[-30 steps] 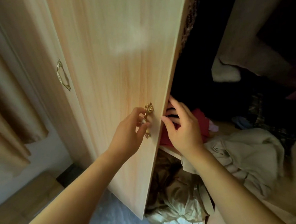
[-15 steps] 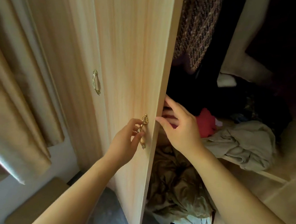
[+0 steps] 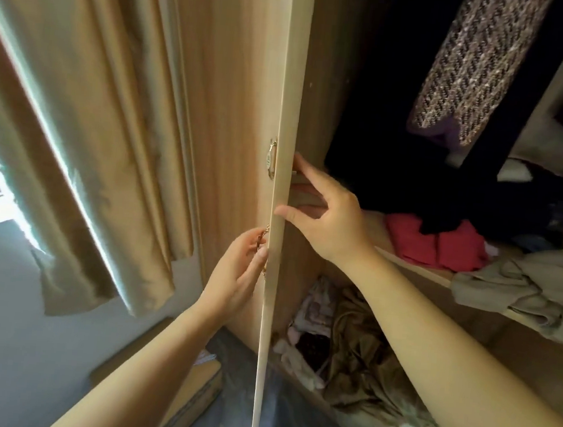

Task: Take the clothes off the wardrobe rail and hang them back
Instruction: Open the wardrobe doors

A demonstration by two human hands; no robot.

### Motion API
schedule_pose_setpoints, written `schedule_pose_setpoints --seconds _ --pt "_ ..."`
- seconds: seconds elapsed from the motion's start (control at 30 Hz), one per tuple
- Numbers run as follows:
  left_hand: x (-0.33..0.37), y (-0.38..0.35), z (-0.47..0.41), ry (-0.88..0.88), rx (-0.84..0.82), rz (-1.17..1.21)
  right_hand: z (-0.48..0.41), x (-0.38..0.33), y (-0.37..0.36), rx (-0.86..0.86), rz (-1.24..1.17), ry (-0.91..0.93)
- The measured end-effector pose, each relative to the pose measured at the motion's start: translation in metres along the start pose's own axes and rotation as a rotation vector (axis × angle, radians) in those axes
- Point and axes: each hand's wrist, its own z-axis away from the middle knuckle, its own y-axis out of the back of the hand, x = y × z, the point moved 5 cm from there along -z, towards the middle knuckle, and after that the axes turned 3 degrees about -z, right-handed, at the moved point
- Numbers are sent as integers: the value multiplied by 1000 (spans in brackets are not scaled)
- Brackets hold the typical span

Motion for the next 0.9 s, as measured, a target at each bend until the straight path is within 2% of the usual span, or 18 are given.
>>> schedule_pose_setpoints --seconds 0.27,0.43,0.63,0.9 --pt "-22 46 4 29 58 -94 -24 -11 -47 -88 107 74" --pt "-29 66 5 6 115 -147 -39 -8 -66 -142 79 137" --pt "-43 95 9 19 320 -86 -62 5 -101 -71 147 288" --pt "-74 132 -4 162 438 2 -88 18 -160 49 101 376"
